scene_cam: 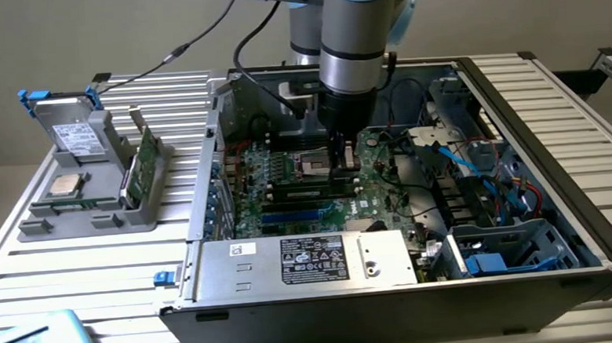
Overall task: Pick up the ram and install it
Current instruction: 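Press down the ram until it locks into place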
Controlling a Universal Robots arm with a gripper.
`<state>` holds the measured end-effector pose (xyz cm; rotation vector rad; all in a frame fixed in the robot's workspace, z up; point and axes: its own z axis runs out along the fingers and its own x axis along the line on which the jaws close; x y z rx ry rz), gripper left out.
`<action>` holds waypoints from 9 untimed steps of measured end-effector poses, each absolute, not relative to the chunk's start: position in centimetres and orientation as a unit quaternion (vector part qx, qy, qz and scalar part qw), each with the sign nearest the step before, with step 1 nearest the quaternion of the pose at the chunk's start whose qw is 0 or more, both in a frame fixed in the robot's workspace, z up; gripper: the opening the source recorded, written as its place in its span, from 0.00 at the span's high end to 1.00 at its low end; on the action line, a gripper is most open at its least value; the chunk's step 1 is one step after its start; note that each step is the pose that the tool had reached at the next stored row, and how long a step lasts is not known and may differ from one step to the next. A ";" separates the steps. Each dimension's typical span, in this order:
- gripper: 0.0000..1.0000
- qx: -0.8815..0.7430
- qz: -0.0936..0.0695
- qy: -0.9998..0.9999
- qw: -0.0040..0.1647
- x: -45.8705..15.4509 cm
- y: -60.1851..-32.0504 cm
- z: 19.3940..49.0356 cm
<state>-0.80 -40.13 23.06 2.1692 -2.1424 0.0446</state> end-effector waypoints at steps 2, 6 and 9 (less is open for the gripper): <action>0.89 0.711 0.015 -0.702 0.046 -1.0 -40.1 23.4; 0.89 0.711 0.015 -0.702 0.046 -1.7 -39.9 23.6; 0.89 0.711 0.015 -0.702 0.046 -2.5 -39.8 23.6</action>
